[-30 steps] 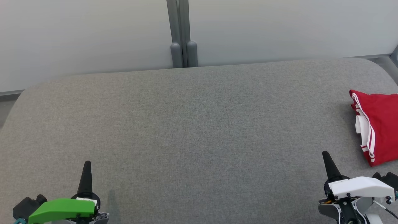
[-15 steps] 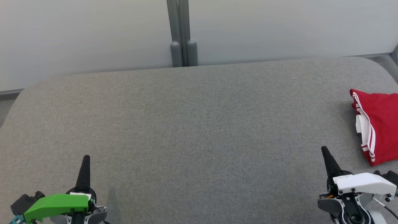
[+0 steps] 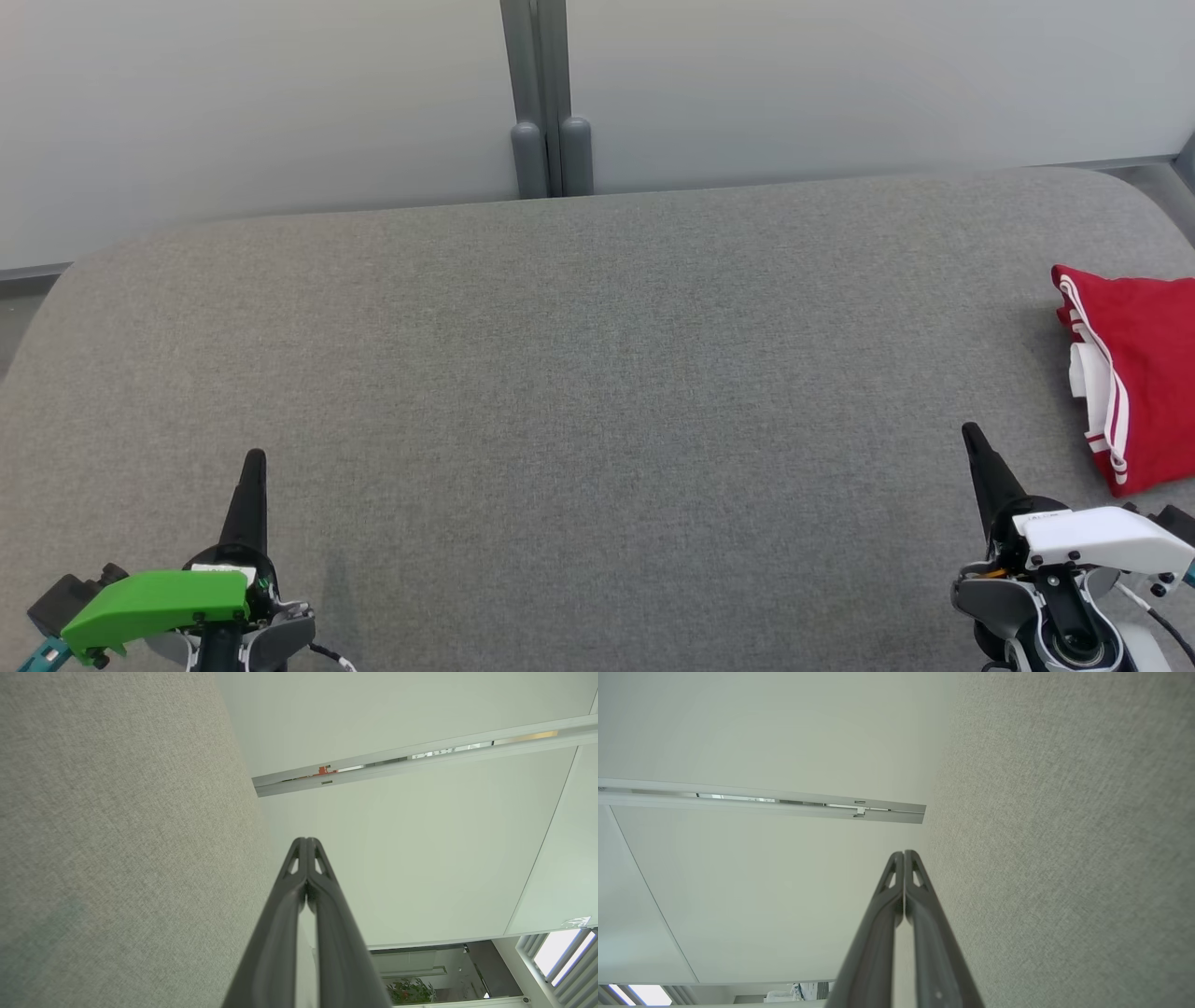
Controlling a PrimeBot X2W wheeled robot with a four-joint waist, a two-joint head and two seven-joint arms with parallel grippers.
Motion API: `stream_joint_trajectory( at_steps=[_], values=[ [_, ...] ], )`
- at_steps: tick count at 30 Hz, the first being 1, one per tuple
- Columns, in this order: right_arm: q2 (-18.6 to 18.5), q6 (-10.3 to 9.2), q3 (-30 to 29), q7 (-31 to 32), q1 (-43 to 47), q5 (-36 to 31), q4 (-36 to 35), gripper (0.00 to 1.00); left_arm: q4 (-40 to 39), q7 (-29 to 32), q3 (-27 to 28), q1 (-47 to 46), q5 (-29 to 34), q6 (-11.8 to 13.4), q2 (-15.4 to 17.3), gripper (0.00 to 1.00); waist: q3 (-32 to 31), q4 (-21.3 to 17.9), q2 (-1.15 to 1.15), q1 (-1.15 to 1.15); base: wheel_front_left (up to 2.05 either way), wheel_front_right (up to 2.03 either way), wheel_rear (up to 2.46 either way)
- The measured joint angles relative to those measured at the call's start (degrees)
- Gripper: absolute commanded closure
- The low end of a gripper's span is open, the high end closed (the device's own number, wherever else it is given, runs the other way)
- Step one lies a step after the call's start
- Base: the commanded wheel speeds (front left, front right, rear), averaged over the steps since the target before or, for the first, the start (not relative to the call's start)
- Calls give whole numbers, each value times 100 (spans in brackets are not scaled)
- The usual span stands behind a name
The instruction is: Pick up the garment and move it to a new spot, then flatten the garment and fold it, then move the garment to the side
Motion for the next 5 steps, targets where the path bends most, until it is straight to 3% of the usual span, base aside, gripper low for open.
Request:
stream_joint_trajectory(
  at_steps=[5],
  values=[
    [-1, 0, -8, 63, -8, 237, -13, 100, -2, 55, 21, -15, -202, 0, 0, 100, 9, 0, 0, 0, 0, 0, 0]
  ],
)
